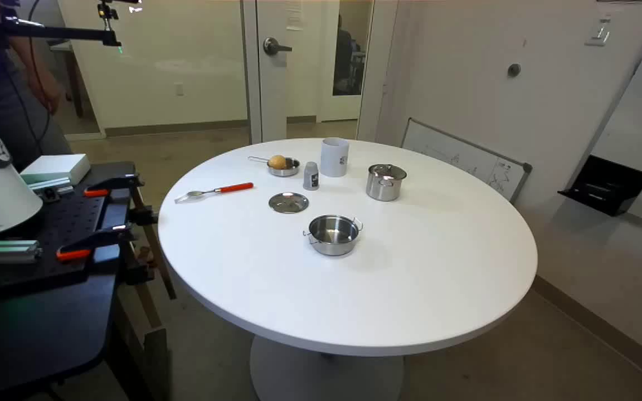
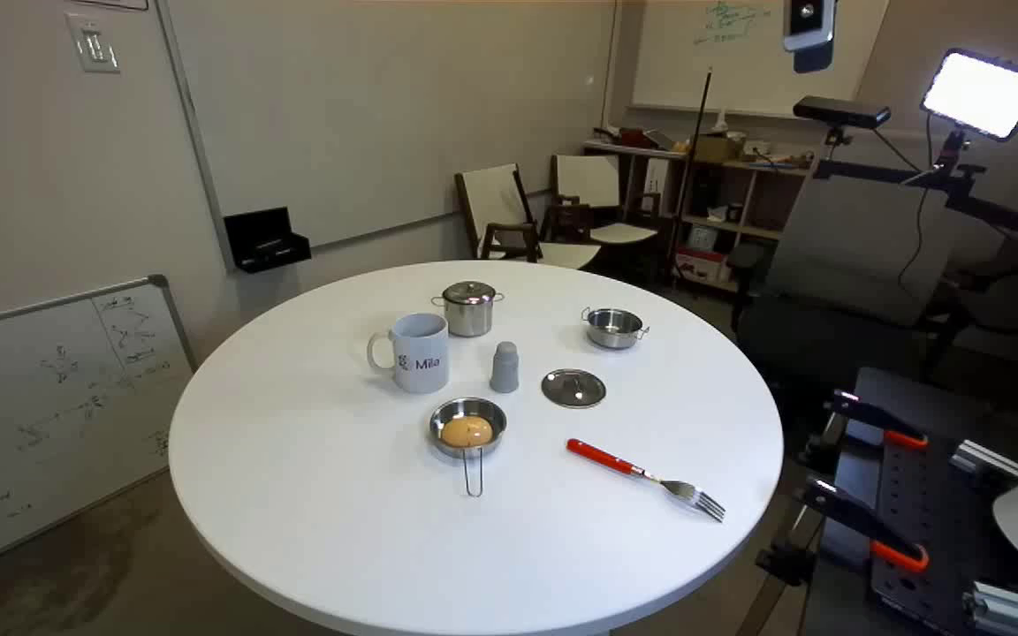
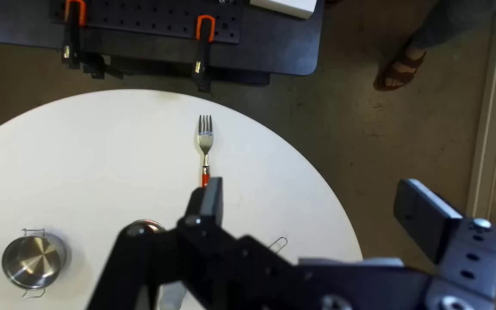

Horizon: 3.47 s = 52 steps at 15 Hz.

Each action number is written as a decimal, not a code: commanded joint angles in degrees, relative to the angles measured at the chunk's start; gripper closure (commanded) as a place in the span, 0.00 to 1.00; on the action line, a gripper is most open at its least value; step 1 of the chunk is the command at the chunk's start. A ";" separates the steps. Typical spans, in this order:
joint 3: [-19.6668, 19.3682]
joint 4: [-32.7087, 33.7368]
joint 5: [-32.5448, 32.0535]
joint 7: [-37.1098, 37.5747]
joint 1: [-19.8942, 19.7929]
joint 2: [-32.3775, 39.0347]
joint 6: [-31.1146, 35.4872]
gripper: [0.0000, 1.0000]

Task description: Put the silver lid on top of the pot on the right, move the fork backwards

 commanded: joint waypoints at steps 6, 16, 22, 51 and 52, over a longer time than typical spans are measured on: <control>0.22 0.10 0.07 -0.10 -0.28 0.00 -0.12 0.00; 0.22 0.10 0.07 -0.10 -0.28 0.00 -0.12 0.00; 1.92 -2.48 -2.23 0.86 -0.87 5.29 11.82 0.00; -6.94 -8.97 -45.05 34.70 -2.27 37.73 53.93 0.00; -7.68 -8.89 -44.89 35.84 -1.81 38.79 53.28 0.00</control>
